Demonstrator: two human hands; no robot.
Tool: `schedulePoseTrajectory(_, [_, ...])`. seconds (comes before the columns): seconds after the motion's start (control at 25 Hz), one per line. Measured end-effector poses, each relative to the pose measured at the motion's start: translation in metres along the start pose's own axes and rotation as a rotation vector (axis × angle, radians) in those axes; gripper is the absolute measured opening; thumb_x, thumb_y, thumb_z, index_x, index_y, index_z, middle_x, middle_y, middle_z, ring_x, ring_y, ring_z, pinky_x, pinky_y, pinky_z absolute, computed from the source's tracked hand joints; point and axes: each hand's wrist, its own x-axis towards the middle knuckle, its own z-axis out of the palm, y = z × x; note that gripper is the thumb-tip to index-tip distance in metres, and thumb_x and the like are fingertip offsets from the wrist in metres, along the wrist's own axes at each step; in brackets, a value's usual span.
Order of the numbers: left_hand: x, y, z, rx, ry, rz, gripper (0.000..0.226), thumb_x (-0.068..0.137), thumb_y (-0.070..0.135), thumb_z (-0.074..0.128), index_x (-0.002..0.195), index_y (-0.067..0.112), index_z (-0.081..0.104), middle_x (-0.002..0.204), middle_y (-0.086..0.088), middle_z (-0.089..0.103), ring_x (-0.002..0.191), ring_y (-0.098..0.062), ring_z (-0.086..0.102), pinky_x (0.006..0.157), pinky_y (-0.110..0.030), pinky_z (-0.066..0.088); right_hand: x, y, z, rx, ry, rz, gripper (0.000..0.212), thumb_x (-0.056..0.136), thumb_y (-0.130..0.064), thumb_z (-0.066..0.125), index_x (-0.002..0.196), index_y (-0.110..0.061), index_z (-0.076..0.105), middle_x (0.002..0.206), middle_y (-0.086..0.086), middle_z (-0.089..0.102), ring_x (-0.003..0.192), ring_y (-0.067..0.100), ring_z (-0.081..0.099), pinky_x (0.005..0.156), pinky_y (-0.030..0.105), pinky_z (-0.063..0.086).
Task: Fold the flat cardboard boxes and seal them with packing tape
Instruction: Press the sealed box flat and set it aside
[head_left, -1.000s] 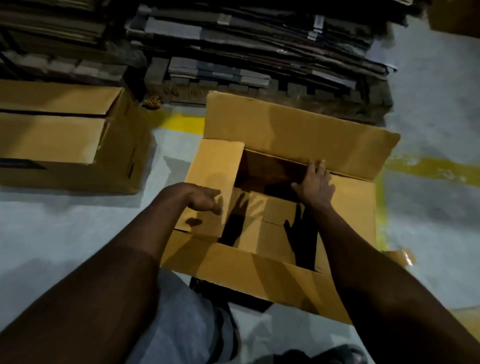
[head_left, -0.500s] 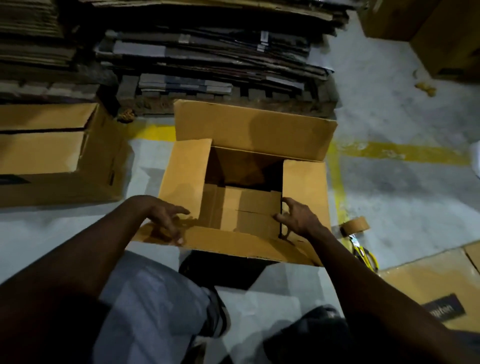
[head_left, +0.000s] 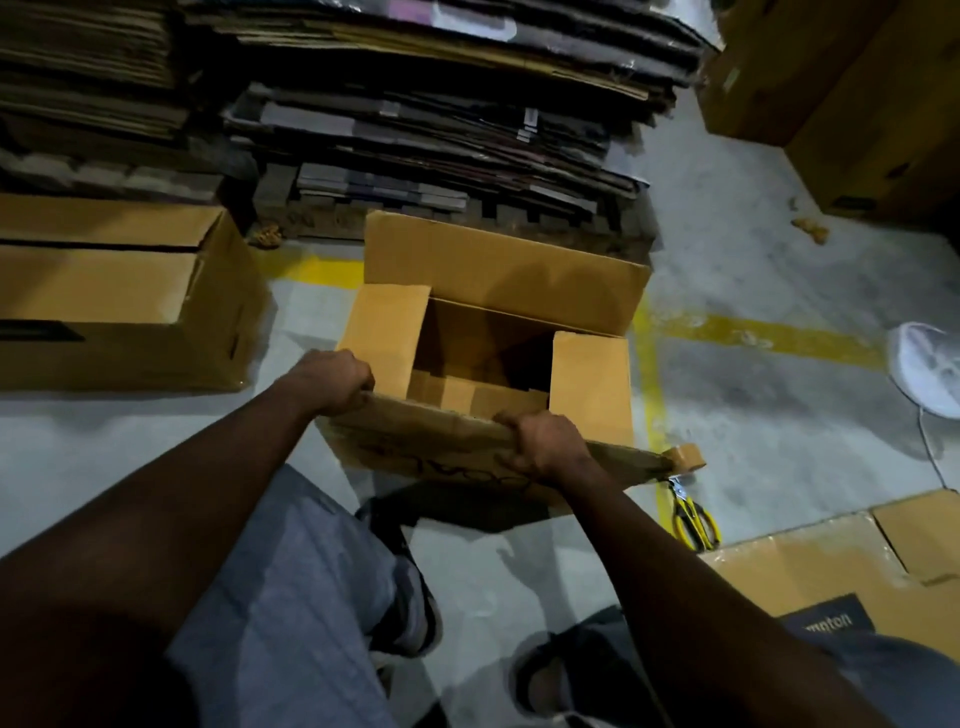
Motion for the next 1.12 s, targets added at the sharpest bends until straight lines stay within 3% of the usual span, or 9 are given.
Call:
schedulePoseTrajectory(0.16, [0.024, 0.015, -0.009, -0.094, 0.035, -0.138, 0.044, 0.096, 0.022, 0.043, 0.138, 0.035, 0.041, 0.139, -0.011, 0.043, 0.125, -0.038, 0.042, 0.101, -0.053, 0.037, 0.032, 0.011, 0.007, -0.118, 0.321, 0.131, 0.028, 0.097, -0.039, 0.049, 0.122, -0.025, 0.053, 0.114, 0.004, 0.061, 0.108, 0.026, 0.051, 0.087, 0.041, 0.04])
schedulePoseTrajectory(0.28, [0.053, 0.043, -0.024, -0.144, 0.041, -0.045, 0.073, 0.096, 0.032, 0.051, 0.154, 0.032, 0.006, 0.161, -0.009, 0.005, 0.14, -0.04, 0.021, 0.106, -0.057, 0.03, 0.073, 0.021, 0.015, -0.17, 0.322, 0.199, 0.046, 0.093, -0.034, 0.057, 0.135, -0.022, 0.043, 0.128, 0.008, 0.051, 0.114, 0.03, 0.047, 0.091, 0.043, 0.042])
schedulePoseTrajectory(0.36, [0.08, 0.052, -0.02, -0.162, -0.053, 0.072, 0.085, 0.093, 0.04, 0.056, 0.154, 0.031, -0.003, 0.162, -0.007, -0.006, 0.145, -0.037, 0.012, 0.109, -0.054, 0.032, 0.098, 0.029, 0.024, -0.177, 0.251, 0.221, 0.058, 0.089, -0.033, 0.062, 0.141, -0.022, 0.036, 0.135, 0.011, 0.045, 0.119, 0.032, 0.045, 0.094, 0.046, 0.043])
schedulePoseTrajectory(0.52, [0.129, 0.052, 0.005, -0.147, -0.185, 0.144, 0.102, 0.085, 0.044, 0.067, 0.152, 0.034, -0.008, 0.161, -0.004, -0.015, 0.148, -0.033, -0.001, 0.112, -0.052, 0.031, 0.153, 0.056, 0.02, -0.209, 0.223, 0.288, 0.081, 0.087, -0.04, 0.064, 0.153, -0.024, 0.02, 0.159, 0.015, 0.017, 0.144, 0.037, 0.02, 0.113, 0.056, 0.024])
schedulePoseTrajectory(0.72, [0.146, 0.035, 0.031, -0.03, 0.069, 0.109, 0.112, 0.082, 0.048, 0.068, 0.151, 0.025, -0.017, 0.158, -0.015, -0.022, 0.147, -0.04, -0.001, 0.108, -0.055, 0.031, 0.219, 0.075, -0.029, -0.229, 0.458, 0.313, 0.08, 0.087, -0.039, 0.057, 0.155, -0.022, 0.018, 0.163, 0.019, 0.006, 0.149, 0.04, 0.007, 0.117, 0.061, 0.01])
schedulePoseTrajectory(0.88, [0.151, 0.021, 0.052, -0.031, 0.084, 0.02, 0.117, 0.081, 0.054, 0.065, 0.149, 0.021, -0.024, 0.158, -0.018, -0.022, 0.146, -0.042, -0.006, 0.111, -0.058, 0.022, 0.268, 0.078, -0.071, -0.33, 0.411, 0.254, 0.081, 0.09, -0.053, 0.051, 0.156, -0.022, 0.013, 0.163, 0.017, 0.007, 0.15, 0.039, 0.002, 0.115, 0.063, 0.001])
schedulePoseTrajectory(0.96, [0.155, 0.02, 0.051, -0.06, 0.114, -0.001, 0.121, 0.078, 0.054, 0.067, 0.147, 0.022, -0.027, 0.156, -0.018, -0.026, 0.146, -0.042, -0.009, 0.113, -0.059, 0.018, 0.279, 0.081, -0.084, -0.372, 0.38, 0.26, 0.076, 0.092, -0.059, 0.045, 0.153, -0.02, 0.023, 0.159, 0.017, 0.024, 0.148, 0.039, 0.012, 0.115, 0.064, 0.003])
schedulePoseTrajectory(1.04, [0.154, 0.021, 0.045, -0.068, 0.164, -0.026, 0.127, 0.074, 0.055, 0.071, 0.147, 0.024, -0.028, 0.155, -0.018, -0.028, 0.146, -0.043, -0.01, 0.112, -0.061, 0.017, 0.273, 0.081, -0.087, -0.302, 0.465, 0.249, 0.058, 0.095, -0.054, 0.041, 0.139, -0.016, 0.044, 0.139, 0.017, 0.048, 0.133, 0.038, 0.039, 0.11, 0.058, 0.023])
schedulePoseTrajectory(1.12, [0.151, 0.019, 0.041, -0.066, 0.265, -0.061, 0.132, 0.067, 0.057, 0.075, 0.148, 0.028, -0.025, 0.156, -0.019, -0.026, 0.145, -0.046, -0.007, 0.108, -0.064, 0.02, 0.251, 0.075, -0.075, -0.266, 0.581, 0.179, 0.047, 0.097, -0.05, 0.034, 0.116, -0.015, 0.059, 0.112, 0.014, 0.059, 0.105, 0.035, 0.054, 0.087, 0.046, 0.04])
